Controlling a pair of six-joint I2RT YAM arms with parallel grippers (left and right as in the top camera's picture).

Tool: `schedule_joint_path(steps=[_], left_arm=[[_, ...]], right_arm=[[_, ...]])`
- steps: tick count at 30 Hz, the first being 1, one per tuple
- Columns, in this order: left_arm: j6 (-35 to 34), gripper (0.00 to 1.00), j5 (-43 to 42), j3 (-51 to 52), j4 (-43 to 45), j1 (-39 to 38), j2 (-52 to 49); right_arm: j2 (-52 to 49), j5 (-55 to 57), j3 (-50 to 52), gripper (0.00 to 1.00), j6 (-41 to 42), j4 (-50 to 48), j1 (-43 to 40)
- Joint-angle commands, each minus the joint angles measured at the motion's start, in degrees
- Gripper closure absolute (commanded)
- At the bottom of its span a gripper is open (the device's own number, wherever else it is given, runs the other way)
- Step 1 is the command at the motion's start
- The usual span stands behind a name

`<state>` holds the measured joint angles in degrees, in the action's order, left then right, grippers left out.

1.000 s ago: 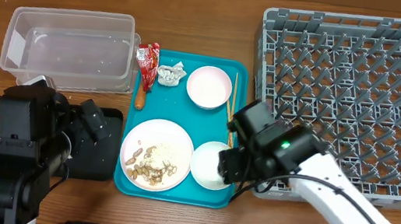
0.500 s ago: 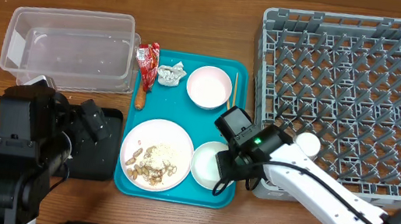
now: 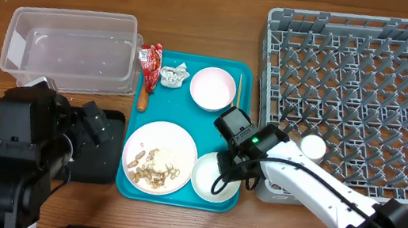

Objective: Sort waste into correct bins and load items into the dishwasher
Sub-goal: 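Move the right gripper to the white bowl on the tray and grasp it, then carry the white bowl with the right gripper to the rack's back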

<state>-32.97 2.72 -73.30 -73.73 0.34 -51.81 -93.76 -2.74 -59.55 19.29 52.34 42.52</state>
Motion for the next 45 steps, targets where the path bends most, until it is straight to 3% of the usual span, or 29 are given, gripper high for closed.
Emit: schedule_joint_path(steps=[1, 3, 12, 15, 22, 25, 32, 35, 42, 45], left_arm=[[-0.9, 0.0, -0.44, -0.79, 0.07, -0.26, 0.07], [-0.9, 0.0, -0.46, -0.79, 0.07, -0.26, 0.07], [-0.9, 0.0, -0.46, -0.79, 0.04, -0.26, 0.07], [-0.9, 0.0, -0.44, -0.79, 0.07, -0.26, 0.07], [-0.9, 0.0, -0.44, -0.79, 0.04, -0.26, 0.07], [-0.9, 0.0, -0.44, -0.79, 0.04, -0.26, 0.07], [-0.92, 0.0, -0.44, -0.79, 0.04, -0.26, 0.07], [-0.9, 0.0, -0.46, -0.79, 0.04, -0.26, 0.07], [-0.9, 0.0, -0.44, -0.79, 0.04, -0.26, 0.07], [-0.9, 0.0, -0.44, -0.79, 0.04, -0.26, 0.07]], right_arm=[[-0.24, -0.39, 0.33, 0.58, 0.09, -0.2, 0.28], [-0.24, -0.33, 0.35, 0.52, 0.07, 0.35, 0.28], [-0.24, -0.35, 4.13, 0.54, 0.02, -1.55, 0.28], [-0.24, -0.31, 4.9, 0.71, -0.46, -2.12, 0.28], [-0.09, 0.74, 1.62, 0.82, -1.7, -0.92, 0.26], [-0.07, 2.1, -2.54, 0.94, -1.68, 2.16, 0.26], [-0.02, 9.18, -14.4, 0.96, -1.62, 10.69, 0.15], [-0.02, 17.03, -18.88, 0.96, 0.81, 14.67, 0.15], [-0.02, 59.19, -24.74, 0.96, 17.22, 23.41, -0.68], [-0.02, 68.63, -24.74, 0.96, 22.1, 22.47, -1.25]])
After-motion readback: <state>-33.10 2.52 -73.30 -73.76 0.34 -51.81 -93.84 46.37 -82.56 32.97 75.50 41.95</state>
